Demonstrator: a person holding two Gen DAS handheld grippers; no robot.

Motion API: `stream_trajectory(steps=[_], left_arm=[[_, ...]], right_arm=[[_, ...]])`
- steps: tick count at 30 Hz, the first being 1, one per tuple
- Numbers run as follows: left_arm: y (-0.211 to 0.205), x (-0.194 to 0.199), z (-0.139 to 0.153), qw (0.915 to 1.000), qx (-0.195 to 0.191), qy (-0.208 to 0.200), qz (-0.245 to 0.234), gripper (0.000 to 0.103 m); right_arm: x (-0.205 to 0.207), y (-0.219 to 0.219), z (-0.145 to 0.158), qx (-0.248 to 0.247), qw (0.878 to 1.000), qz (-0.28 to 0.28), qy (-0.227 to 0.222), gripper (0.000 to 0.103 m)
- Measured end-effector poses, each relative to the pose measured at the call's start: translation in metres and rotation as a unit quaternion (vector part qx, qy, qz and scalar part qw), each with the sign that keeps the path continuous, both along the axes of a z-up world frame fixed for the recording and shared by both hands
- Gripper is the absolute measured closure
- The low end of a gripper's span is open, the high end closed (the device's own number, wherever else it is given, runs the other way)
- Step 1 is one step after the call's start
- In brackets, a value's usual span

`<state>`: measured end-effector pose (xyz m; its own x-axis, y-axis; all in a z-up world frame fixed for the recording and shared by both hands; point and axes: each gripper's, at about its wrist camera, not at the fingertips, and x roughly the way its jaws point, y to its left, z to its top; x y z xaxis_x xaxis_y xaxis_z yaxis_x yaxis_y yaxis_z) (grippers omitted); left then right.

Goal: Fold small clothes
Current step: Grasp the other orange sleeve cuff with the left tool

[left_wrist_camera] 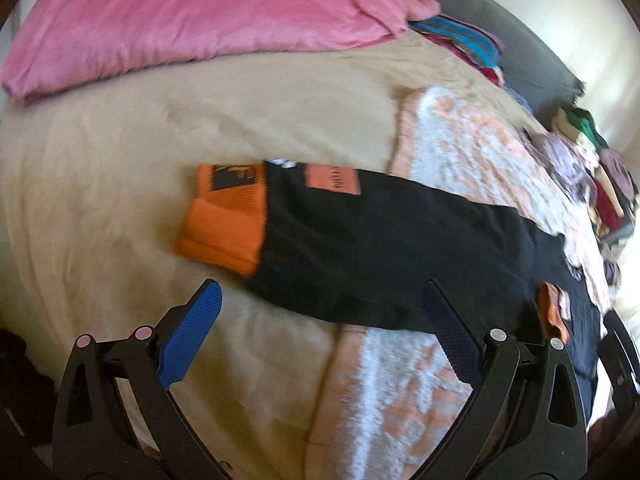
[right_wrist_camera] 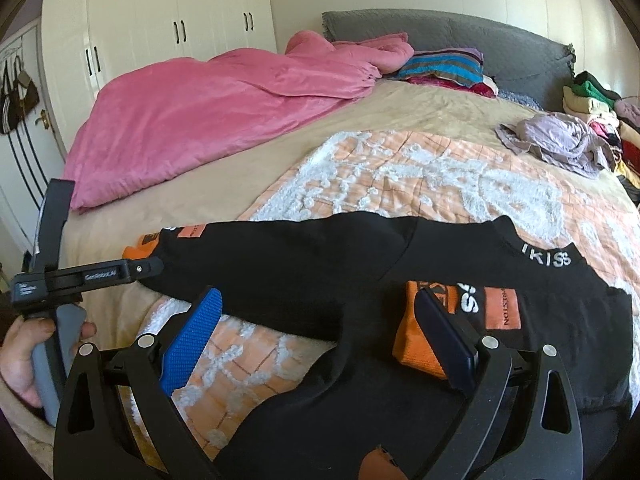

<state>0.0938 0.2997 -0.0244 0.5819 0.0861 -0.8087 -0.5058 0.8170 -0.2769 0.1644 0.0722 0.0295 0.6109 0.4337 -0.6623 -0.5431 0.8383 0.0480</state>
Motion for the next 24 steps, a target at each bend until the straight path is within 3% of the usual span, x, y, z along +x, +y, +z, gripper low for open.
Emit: stream_trajectory(steps=[6, 8, 11, 13, 14, 19, 24], left_arm=[[0.022, 0.002, -0.016, 0.9988, -0.024, -0.019, 0.039, 0.010], [0.025, 0.004, -0.015, 0.9982, -0.026, -0.028, 0.047, 0.015], [0.030, 0.011, -0.015, 0.9973, -0.030, -0.037, 0.055, 0.053], [0.032, 0.015, -0.014, 0.9975, -0.033, -0.034, 0.053, 0.090], [0.032, 0.016, -0.013, 0.9975, -0.034, -0.036, 0.052, 0.094], [0.024, 0.008, 0.015, 0.9946, -0.046, -0.087, 0.031, 0.095], [-0.002, 0.003, 0.053, 0.9905, -0.025, -0.135, -0.001, 0.095]], right_arm=[[-0.002, -0.003, -0.003, 0.005, 1.000, -0.006, 0.009, 0.007], [-0.003, -0.005, -0.003, 0.009, 1.000, -0.008, 0.010, 0.007], [-0.004, -0.009, -0.003, 0.010, 1.000, -0.012, 0.012, 0.007], [-0.004, -0.013, -0.003, 0.013, 1.000, -0.015, 0.013, 0.007], [-0.004, -0.015, -0.002, 0.014, 1.000, -0.016, 0.012, 0.007], [-0.005, -0.026, 0.002, 0.019, 0.999, -0.027, 0.009, 0.007], [-0.003, -0.039, 0.004, 0.030, 0.999, -0.039, 0.009, 0.007]])
